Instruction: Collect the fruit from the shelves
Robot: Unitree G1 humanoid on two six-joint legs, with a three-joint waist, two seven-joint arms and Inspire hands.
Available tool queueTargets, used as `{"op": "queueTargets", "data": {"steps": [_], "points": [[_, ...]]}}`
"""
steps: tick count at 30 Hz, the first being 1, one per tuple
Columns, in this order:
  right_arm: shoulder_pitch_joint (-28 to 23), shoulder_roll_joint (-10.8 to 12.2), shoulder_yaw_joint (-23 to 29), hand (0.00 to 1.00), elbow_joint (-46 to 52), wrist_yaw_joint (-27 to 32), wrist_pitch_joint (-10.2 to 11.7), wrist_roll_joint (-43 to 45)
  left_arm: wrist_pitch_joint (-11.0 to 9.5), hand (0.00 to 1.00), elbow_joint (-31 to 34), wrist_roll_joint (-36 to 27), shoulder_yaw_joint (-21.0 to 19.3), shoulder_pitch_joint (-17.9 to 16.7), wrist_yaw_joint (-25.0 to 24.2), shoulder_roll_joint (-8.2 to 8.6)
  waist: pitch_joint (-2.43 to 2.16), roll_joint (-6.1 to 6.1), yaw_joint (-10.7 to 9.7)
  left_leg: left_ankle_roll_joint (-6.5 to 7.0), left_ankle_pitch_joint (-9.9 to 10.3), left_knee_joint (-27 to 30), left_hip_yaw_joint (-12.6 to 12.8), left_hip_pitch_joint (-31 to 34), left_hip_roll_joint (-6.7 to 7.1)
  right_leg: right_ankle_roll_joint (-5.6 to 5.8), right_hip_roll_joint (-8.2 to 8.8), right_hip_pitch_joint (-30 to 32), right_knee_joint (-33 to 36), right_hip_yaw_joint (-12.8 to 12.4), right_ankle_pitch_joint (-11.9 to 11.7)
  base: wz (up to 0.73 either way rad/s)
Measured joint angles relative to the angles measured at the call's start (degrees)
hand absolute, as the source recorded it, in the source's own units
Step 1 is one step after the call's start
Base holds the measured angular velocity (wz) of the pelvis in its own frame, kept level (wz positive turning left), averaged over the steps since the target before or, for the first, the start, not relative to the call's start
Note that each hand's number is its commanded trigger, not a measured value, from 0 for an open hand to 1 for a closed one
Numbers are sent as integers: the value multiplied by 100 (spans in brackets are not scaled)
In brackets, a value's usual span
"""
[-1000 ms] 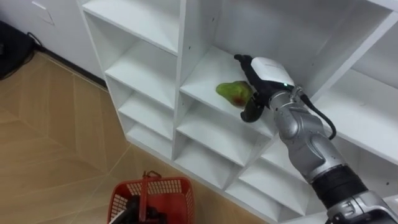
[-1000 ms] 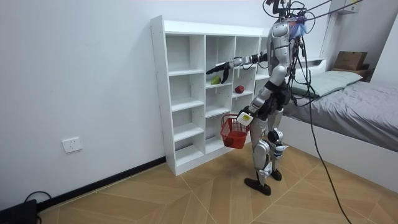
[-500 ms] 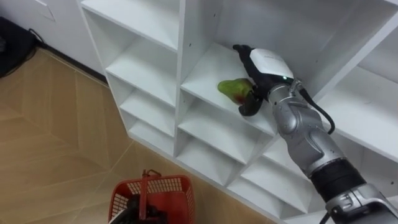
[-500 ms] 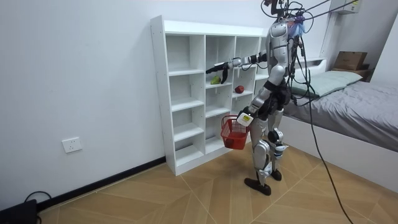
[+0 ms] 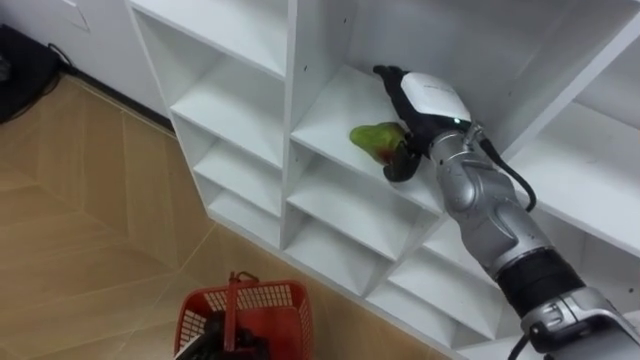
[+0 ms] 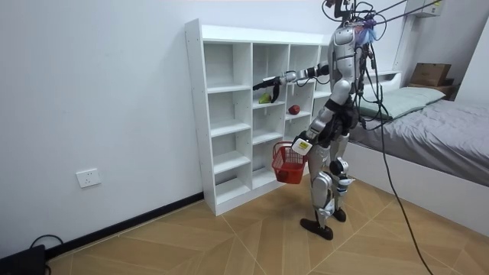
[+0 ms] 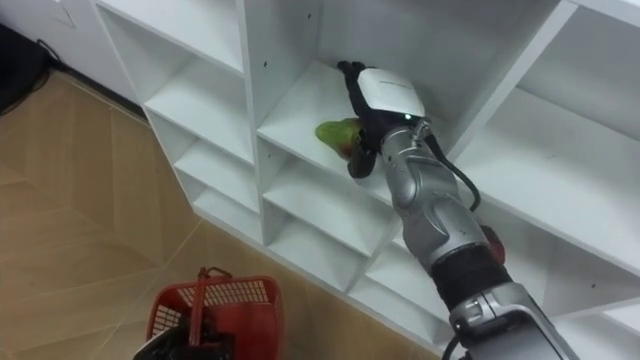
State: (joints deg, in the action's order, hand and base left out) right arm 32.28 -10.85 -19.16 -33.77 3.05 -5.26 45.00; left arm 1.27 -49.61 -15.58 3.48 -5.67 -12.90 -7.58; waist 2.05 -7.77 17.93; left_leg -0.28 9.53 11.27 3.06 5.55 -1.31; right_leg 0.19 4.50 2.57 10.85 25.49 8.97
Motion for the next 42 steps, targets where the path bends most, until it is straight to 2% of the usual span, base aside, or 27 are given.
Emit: {"op": "queueTargets", "data": {"steps": [7,20,26,28,29,30,32,38,42], "points": [[156,-23,-19,0,-328,5,23,-218,13,100,-228,9,-1,205,0,-1,15,23,102,-11,-13,44,-43,48,-9,-29,2,-12,-2,143,-22,3],[437,-95,-213,0,-700,-17,18,-215,9,100,-379,9,4,343,91,-23,-8,-17,233,-27,-102,1,-88,121,-8,-81,-2,47,2,177,-58,1],[495,-106,-215,0,-817,-29,19,-216,5,100,-463,8,6,411,92,-43,2,-44,269,-29,-115,2,-97,122,-9,-90,-2,50,2,187,-66,0],[495,-106,-216,11,-826,-30,20,-215,2,100,-484,8,5,418,93,-48,4,-49,272,-30,-116,1,-104,124,-9,-91,-2,50,2,193,-67,0],[495,-106,-216,27,-830,-29,21,-216,2,100,-495,8,5,423,93,-51,5,-52,273,-30,-116,2,-108,126,-9,-91,-2,50,2,196,-67,0],[495,-106,-216,55,-830,-29,21,-216,2,100,-501,8,6,426,93,-53,6,-53,273,-30,-116,2,-111,126,-9,-91,-2,50,2,198,-66,0],[495,-111,-215,100,-830,-30,22,-217,1,100,-520,7,6,448,94,-54,7,-54,272,-30,-117,2,-111,126,-9,-91,-1,53,2,198,-67,0],[494,-143,-231,100,-872,-307,22,-238,1,100,-611,2,10,502,95,-67,13,-51,261,-34,-119,-12,-98,123,-16,-102,-8,56,4,178,-73,-1],[489,-150,-317,100,-888,-242,-57,-309,3,100,-614,1,42,530,96,-84,11,-57,262,-45,-133,-14,-118,187,-26,-124,-17,91,2,200,-88,3]]}}
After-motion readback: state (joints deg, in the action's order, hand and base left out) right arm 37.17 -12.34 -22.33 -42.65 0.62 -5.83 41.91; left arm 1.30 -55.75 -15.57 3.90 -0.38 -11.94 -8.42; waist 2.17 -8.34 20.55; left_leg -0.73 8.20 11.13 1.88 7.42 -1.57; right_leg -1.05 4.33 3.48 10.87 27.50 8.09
